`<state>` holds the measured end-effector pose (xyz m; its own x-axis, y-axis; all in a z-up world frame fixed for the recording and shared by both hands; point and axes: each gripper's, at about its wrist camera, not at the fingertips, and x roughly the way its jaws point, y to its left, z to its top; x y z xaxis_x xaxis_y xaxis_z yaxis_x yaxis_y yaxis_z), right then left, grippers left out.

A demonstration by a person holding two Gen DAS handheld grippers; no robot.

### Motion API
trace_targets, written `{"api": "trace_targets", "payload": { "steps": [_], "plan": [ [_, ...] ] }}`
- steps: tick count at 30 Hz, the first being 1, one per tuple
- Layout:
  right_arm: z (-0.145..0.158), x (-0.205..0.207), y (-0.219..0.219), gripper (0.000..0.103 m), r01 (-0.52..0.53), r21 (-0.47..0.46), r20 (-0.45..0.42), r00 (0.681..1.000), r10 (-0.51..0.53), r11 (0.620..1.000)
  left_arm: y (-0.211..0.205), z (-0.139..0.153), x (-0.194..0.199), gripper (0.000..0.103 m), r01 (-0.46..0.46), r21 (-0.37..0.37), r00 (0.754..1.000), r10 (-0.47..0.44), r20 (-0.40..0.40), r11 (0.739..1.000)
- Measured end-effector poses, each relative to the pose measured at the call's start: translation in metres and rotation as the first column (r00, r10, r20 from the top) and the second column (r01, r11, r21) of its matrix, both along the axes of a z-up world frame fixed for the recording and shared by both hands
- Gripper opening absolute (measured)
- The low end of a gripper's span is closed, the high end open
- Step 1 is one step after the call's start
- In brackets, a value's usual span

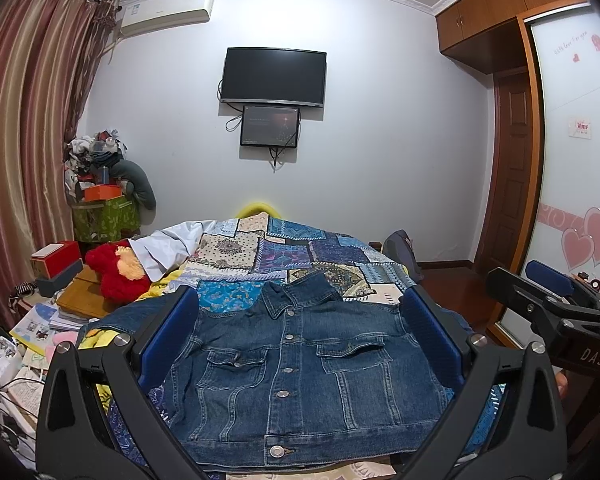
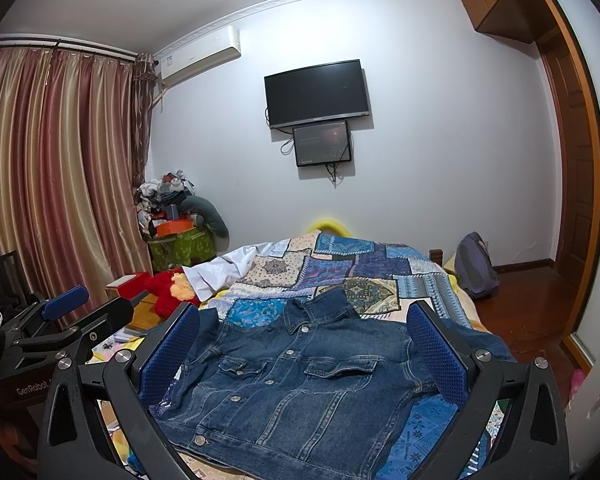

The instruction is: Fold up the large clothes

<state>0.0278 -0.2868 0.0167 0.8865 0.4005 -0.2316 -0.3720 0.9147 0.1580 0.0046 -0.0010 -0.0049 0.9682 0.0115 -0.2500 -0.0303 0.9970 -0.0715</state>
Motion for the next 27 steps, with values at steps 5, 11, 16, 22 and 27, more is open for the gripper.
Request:
{"api": "trace_targets", "payload": {
  "steps": [5, 11, 16, 22, 27],
  "plan": [
    [0.0, 0.0, 0.0, 0.103, -0.001, 0.001, 0.0, 1.0, 0.001, 1.0, -0.001, 0.001, 0.001, 0.103, 0.0, 0.005, 1.0, 0.0, -0.001, 1.0],
    [0.0, 0.0, 0.0, 0.103, -0.002, -0.001, 0.001, 1.0, 0.002, 1.0, -0.001, 0.001, 0.001, 0.103, -0.001, 0.003, 1.0, 0.001, -0.002, 1.0],
    [0.0, 0.001, -0.001, 0.103, -0.001, 0.002, -0.003, 1.0, 0.001, 1.0, -0.001, 0.001, 0.001, 0.103, -0.002, 0.004, 1.0, 0.002, -0.001, 1.0],
    [-0.006, 0.003, 0.001, 0.103, 0.002, 0.002, -0.008, 1.0, -0.002, 1.0, -0.001, 0.001, 0.002, 0.103, -0.004, 0.004, 1.0, 0.004, -0.001, 1.0],
    [-0.006, 0.011, 0.006, 0.103, 0.002, -0.004, -0.015, 1.0, -0.002, 1.0, 0.003, 0.0, 0.009, 0.103, -0.023, 0.008, 1.0, 0.023, -0.005, 1.0]
  ]
}}
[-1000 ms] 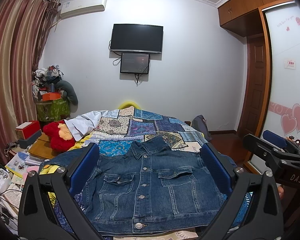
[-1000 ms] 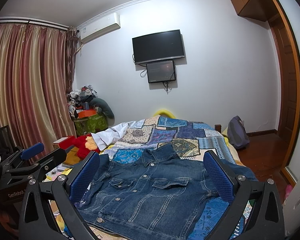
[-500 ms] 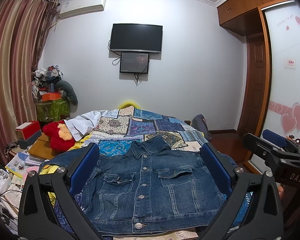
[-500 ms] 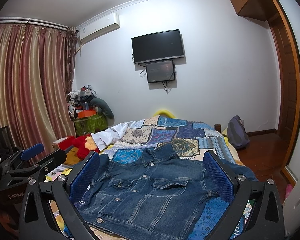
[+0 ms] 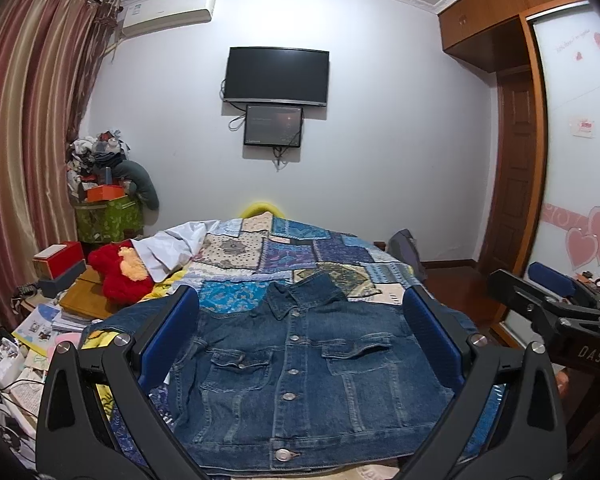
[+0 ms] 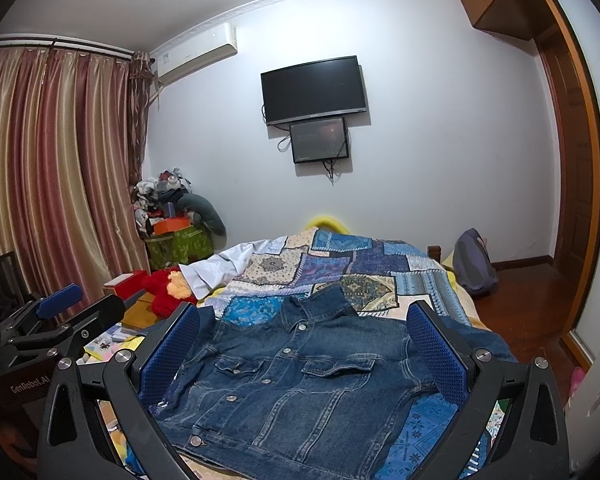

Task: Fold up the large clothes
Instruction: 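Grasp the denim jacket sleeve with the left gripper and lift it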

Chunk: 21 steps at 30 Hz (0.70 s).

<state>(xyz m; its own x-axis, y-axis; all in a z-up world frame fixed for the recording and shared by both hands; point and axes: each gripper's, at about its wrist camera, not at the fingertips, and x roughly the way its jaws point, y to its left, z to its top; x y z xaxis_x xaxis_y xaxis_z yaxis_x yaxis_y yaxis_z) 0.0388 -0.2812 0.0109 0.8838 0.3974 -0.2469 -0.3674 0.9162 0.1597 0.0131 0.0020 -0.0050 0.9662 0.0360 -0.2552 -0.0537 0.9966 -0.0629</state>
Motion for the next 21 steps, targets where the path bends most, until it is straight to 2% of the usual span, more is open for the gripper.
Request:
{"api": "trace_targets", "payload": {
  "steps": [7, 13, 17, 21],
  "plan": [
    [-0.009, 0.035, 0.012, 0.103, -0.007, -0.024, -0.022, 1.0, 0.006, 1.0, 0.025, -0.011, 0.033, 0.103, -0.066, 0.022, 0.996, 0.067, -0.053, 0.998],
    [-0.028, 0.097, 0.031, 0.103, -0.027, -0.088, -0.088, 0.996, 0.019, 0.996, 0.079, -0.025, 0.081, 0.103, -0.16, 0.025, 0.978, 0.162, -0.134, 0.987],
    [-0.044, 0.143, 0.047, 0.103, -0.027, -0.149, -0.124, 0.992, 0.009, 0.989, 0.131, -0.042, 0.12, 0.103, -0.253, 0.045, 0.945, 0.257, -0.203, 0.966],
    [-0.059, 0.188, 0.065, 0.103, -0.05, -0.189, -0.166, 0.986, 0.018, 0.981, 0.186, -0.068, 0.159, 0.103, -0.3, -0.003, 0.9, 0.282, -0.331, 0.954]
  ]
}}
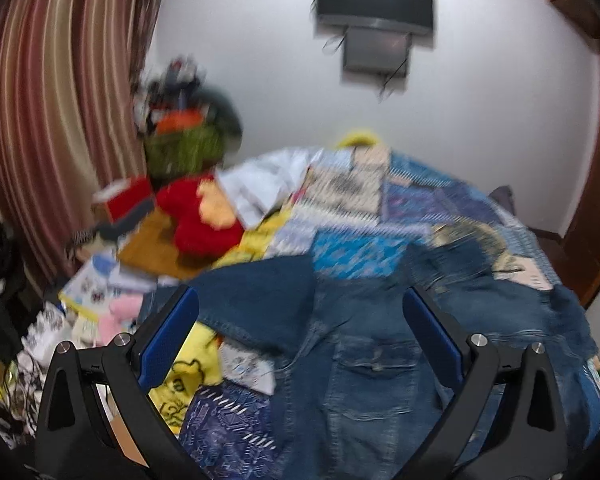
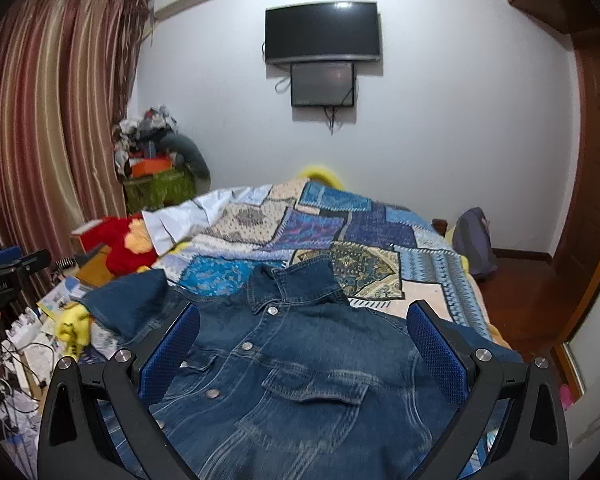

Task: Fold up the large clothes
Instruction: 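Grasp the denim jacket sleeve with the left gripper and lift it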

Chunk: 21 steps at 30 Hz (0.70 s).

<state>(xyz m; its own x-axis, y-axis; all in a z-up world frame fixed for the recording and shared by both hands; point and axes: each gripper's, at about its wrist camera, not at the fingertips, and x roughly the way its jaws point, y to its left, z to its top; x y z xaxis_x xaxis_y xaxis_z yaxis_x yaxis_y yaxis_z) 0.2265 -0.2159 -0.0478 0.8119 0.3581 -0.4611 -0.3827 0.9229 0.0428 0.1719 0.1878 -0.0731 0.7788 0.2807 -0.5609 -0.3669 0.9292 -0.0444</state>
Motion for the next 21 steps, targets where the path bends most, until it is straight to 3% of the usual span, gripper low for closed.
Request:
{"api": "trace_targets", "payload": {
  "steps": [3, 7, 11, 13, 17, 19, 21],
  "plan": [
    [-0.011, 0.033, 0.017, 0.103, -0.031, -0.052, -0.029, 0.999, 0.029, 0.998, 0.04, -0.03, 0.023, 0.103, -0.04, -0.121, 0.995, 0.029, -0.091, 0.992],
    [-0.03, 0.075, 0.037, 0.103, -0.09, -0.076, -0.104, 0.991, 0.082, 0.993, 0.085, -0.077, 0.051, 0.103, -0.099, -0.292, 0.976, 0.036, -0.213, 0.951],
    [-0.06, 0.115, 0.054, 0.103, -0.143, -0.064, -0.23, 0.965, 0.125, 0.988, 0.111, -0.111, 0.068, 0.101, -0.144, -0.38, 0.959, 0.034, -0.282, 0.914],
    [-0.074, 0.13, 0.059, 0.103, -0.168, -0.055, -0.294, 0.945, 0.145, 0.984, 0.121, -0.126, 0.077, 0.095, -0.162, -0.429, 0.952, 0.027, -0.304, 0.888],
    [-0.102, 0.154, 0.064, 0.103, -0.185, -0.037, -0.399, 0.904, 0.156, 0.982, 0.139, -0.151, 0.091, 0.084, -0.191, -0.56, 0.945, -0.003, -0.326, 0.806],
    [-0.112, 0.161, 0.064, 0.103, -0.184, -0.03, -0.424, 0.892, 0.154, 0.982, 0.147, -0.158, 0.097, 0.077, -0.217, -0.577, 0.942, 0.014, -0.336, 0.788],
    [-0.118, 0.166, 0.064, 0.103, -0.186, -0.025, -0.444, 0.883, 0.156, 0.982, 0.153, -0.161, 0.102, 0.062, -0.245, -0.567, 0.937, 0.042, -0.346, 0.786]
  ]
}}
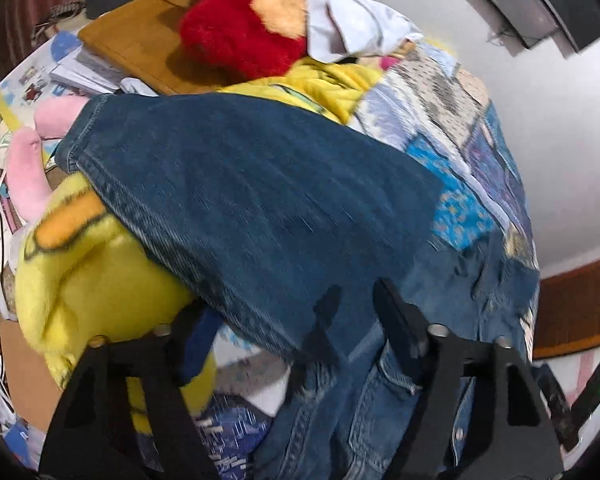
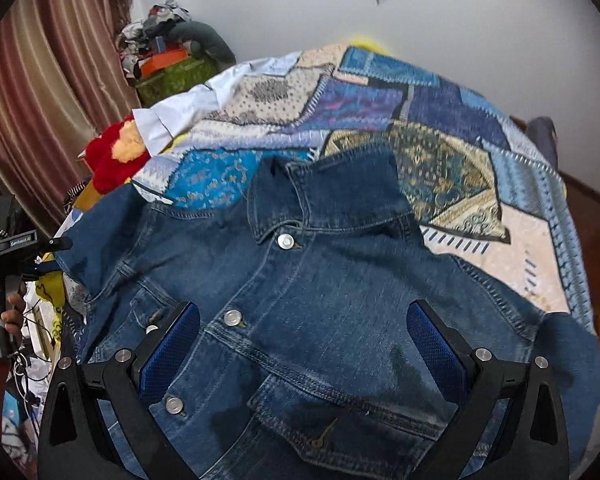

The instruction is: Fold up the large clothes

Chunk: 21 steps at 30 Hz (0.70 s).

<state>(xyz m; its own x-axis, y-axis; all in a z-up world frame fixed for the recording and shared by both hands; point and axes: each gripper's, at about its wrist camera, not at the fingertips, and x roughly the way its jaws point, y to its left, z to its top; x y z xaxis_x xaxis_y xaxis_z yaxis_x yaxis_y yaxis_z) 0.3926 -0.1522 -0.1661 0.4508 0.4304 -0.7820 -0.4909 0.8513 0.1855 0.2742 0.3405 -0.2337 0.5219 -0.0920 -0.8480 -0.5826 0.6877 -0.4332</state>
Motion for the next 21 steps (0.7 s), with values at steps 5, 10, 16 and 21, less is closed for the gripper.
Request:
{"api": "trace_targets", "payload": {
  "steps": [5, 10, 16, 21],
  "plan": [
    [-0.012, 0.009, -0.001, 0.103, -0.005, 0.004, -0.045, 0.999, 0.005, 1.0, 0.007, 0.006, 0.014, 0.02, -0.033, 0.092, 0.998, 0.038, -0.048, 0.995],
    [-0.013, 0.011, -0.007, 0.103, -0.001, 0.015, -0.065, 0.998, 0.002, 1.0, -0.019, 0.036, 0.023, 0.009, 0.025, 0.294, 0.998, -0.009, -0.057, 0.955],
    [0.01, 0.0, -0.021, 0.103, 0.007, 0.03, -0.018, 1.0, -0.006, 1.0, -0.096, 0.107, 0.028, 0.008, 0.144, 0.492, 0.978, -0.198, 0.06, 0.859],
    [0.032, -0.014, -0.038, 0.103, 0.018, 0.061, 0.022, 1.0, -0.019, 0.998, -0.15, 0.106, 0.038, 0.007, 0.272, 0.457, 0.938, -0.34, 0.072, 0.847]
  ]
}}
